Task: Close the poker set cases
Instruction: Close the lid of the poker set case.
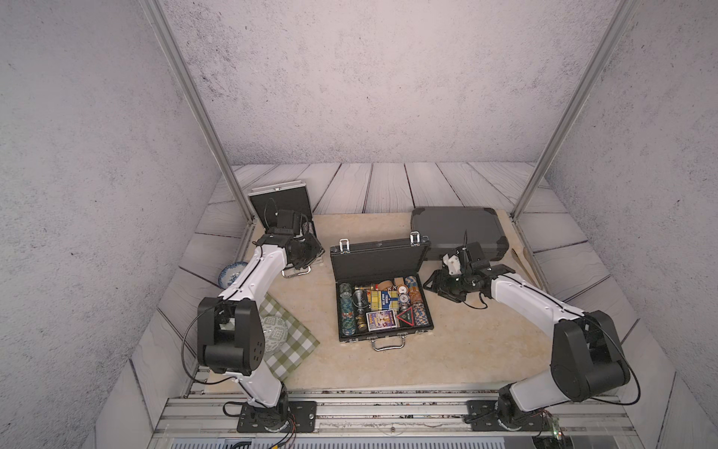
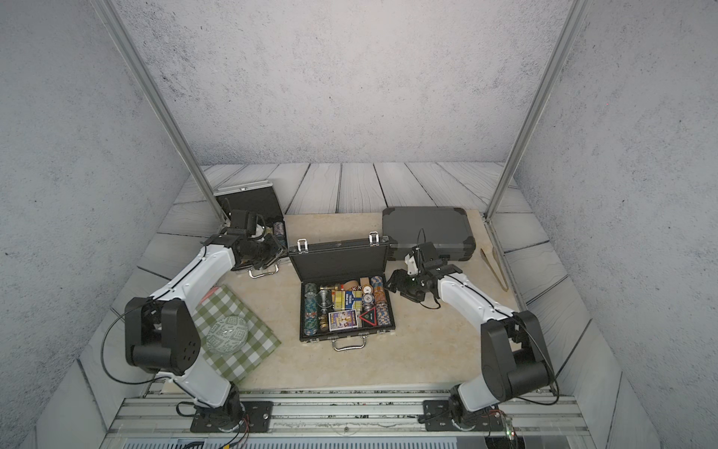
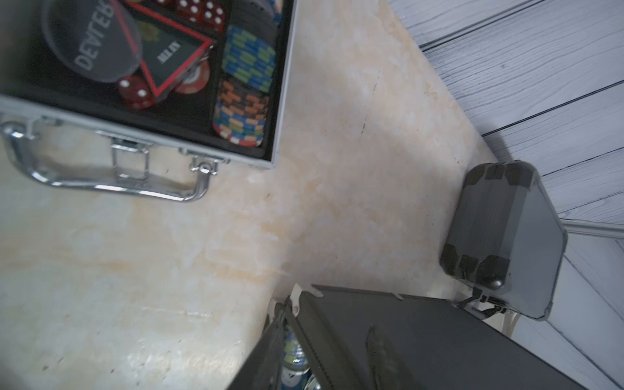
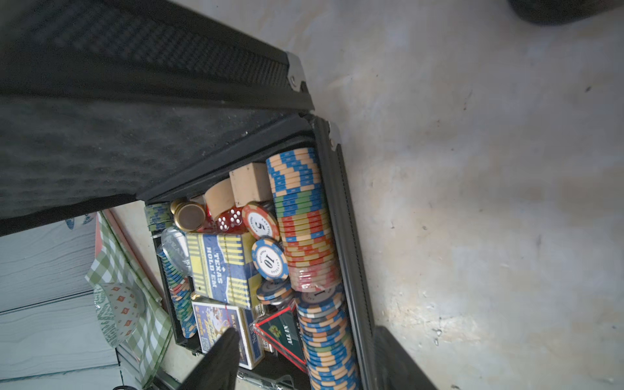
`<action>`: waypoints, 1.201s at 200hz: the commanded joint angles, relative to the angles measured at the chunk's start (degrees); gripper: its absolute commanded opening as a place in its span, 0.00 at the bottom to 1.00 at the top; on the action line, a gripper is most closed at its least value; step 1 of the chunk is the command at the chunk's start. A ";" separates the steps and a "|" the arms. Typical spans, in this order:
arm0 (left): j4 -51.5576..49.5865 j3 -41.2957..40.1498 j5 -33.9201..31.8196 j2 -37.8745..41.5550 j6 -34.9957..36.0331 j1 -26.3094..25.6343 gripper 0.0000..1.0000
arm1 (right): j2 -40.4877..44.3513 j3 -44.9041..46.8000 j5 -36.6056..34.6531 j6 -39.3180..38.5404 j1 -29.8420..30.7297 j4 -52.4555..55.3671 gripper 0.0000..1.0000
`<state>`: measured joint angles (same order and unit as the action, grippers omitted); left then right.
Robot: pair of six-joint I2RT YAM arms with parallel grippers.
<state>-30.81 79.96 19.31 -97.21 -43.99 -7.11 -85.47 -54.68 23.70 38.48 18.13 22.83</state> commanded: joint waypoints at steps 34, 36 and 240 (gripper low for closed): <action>0.13 6.34 10.40 -3.34 1.71 0.08 0.44 | 2.67 5.43 -1.55 18.42 0.67 -15.36 0.51; 0.13 6.41 10.84 -3.34 1.89 0.08 0.44 | 2.59 5.34 -1.56 18.70 0.66 -15.54 0.51; -10.03 -0.07 10.11 6.03 15.16 -1.50 0.40 | 1.56 2.92 -0.86 30.43 0.62 -22.04 0.47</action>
<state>-37.98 81.10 31.88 -92.92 -30.70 -8.16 -87.64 -53.28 23.51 68.64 18.70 0.62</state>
